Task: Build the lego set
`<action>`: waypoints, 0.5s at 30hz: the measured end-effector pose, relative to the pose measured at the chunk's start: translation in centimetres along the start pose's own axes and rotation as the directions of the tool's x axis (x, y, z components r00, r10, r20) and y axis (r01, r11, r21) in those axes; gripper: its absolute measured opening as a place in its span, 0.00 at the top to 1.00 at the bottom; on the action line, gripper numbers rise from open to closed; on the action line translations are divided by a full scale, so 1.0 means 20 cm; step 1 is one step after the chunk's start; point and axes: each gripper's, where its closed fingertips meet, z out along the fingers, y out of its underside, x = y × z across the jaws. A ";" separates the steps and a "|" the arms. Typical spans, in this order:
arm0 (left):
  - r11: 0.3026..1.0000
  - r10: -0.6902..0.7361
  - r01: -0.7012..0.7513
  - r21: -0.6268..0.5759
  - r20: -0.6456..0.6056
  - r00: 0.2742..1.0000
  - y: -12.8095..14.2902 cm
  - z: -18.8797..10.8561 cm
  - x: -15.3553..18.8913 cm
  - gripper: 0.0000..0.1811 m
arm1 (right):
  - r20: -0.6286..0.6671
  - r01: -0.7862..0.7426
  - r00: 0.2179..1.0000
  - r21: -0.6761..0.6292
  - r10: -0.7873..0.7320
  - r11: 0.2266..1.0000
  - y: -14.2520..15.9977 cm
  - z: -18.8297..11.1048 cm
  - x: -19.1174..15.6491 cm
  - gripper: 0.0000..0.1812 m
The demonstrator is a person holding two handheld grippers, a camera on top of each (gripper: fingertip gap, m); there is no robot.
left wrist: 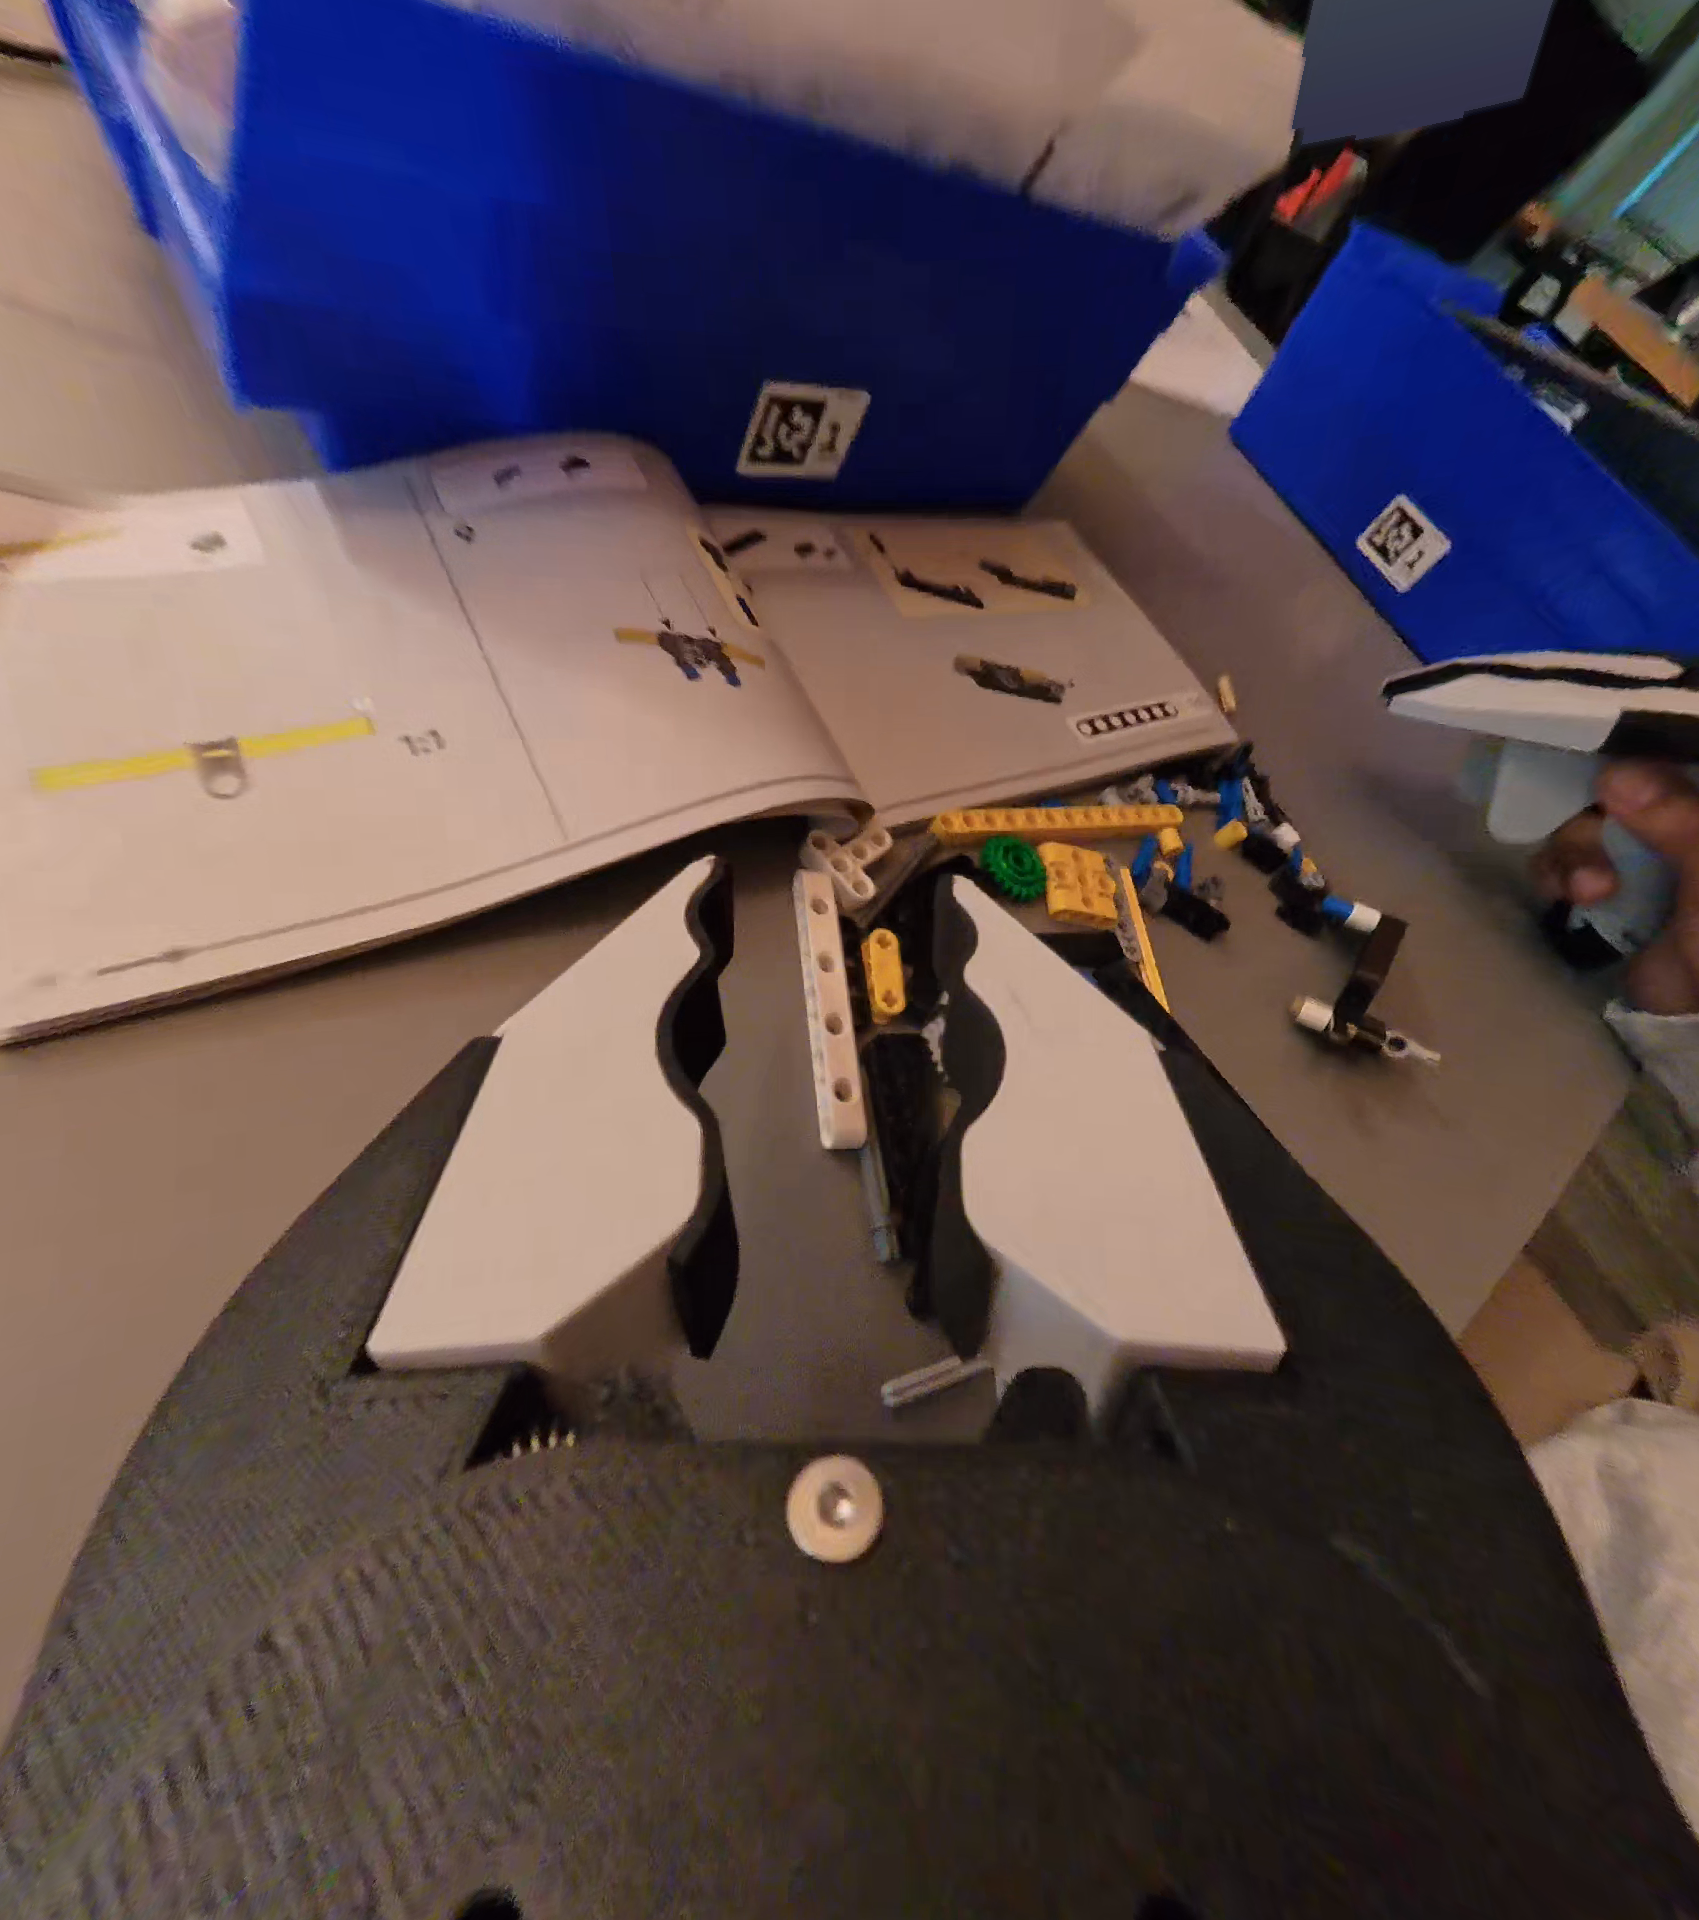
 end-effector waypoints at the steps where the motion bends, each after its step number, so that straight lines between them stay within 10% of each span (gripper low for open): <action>1: 1.000 0.004 -0.005 0.023 0.024 1.000 -0.02 -0.03 -0.02 0.79 | -0.009 -0.008 1.000 0.014 0.009 1.000 -0.01 -0.01 0.01 0.95; 7: 0.966 -0.008 -0.063 0.251 0.273 0.962 -0.13 -0.33 -0.24 0.67 | -0.068 -0.053 0.995 0.280 0.075 0.958 -0.16 -0.22 0.10 0.91; 15: 0.950 -0.039 -0.080 0.301 0.368 0.929 -0.17 -0.42 -0.41 0.63 | -0.299 0.084 0.953 0.122 -0.044 0.989 -0.06 -0.15 0.14 0.78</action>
